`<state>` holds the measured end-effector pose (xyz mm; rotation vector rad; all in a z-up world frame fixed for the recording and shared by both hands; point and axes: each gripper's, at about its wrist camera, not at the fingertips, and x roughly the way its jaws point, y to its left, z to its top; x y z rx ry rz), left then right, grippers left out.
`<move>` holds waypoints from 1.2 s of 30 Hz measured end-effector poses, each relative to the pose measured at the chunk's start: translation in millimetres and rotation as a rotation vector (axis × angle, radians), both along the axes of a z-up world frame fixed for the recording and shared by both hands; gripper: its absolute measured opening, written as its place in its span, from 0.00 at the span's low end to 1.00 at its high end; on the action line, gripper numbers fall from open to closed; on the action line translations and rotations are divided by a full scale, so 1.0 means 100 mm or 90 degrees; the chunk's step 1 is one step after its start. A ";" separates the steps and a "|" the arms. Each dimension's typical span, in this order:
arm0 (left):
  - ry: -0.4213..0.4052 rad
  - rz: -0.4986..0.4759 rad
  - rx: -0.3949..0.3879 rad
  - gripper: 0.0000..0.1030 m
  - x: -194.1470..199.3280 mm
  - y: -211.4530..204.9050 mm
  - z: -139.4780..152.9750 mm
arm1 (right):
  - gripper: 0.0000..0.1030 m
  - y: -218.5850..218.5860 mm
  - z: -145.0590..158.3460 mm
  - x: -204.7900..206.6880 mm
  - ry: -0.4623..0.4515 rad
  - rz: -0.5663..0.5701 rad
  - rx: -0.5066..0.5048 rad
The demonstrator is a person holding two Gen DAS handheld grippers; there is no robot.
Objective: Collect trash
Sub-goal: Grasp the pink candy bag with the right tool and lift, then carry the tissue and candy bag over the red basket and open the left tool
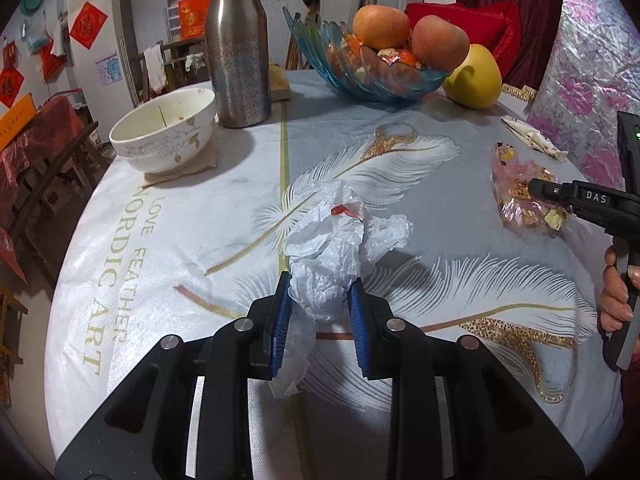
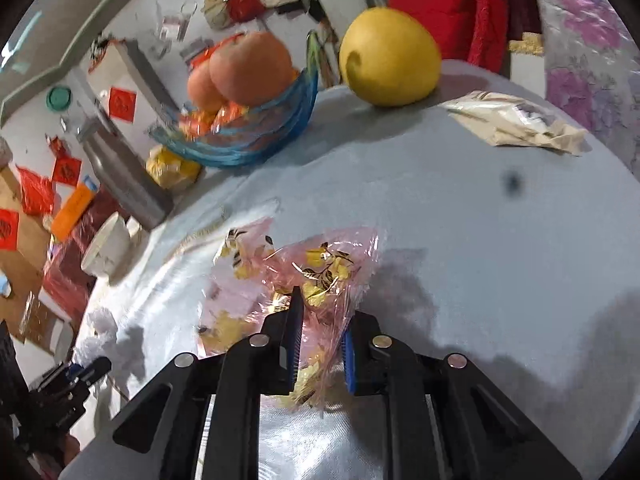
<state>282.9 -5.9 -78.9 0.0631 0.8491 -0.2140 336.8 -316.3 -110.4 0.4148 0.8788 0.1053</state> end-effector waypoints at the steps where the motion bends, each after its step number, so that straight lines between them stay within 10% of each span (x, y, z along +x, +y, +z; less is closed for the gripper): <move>1: -0.005 0.000 0.000 0.28 -0.01 0.00 0.01 | 0.15 0.02 0.04 -0.03 -0.010 -0.001 -0.006; 36: -0.191 0.088 0.022 0.28 -1.16 0.14 0.84 | 0.11 0.81 1.04 -1.37 -0.213 0.118 0.077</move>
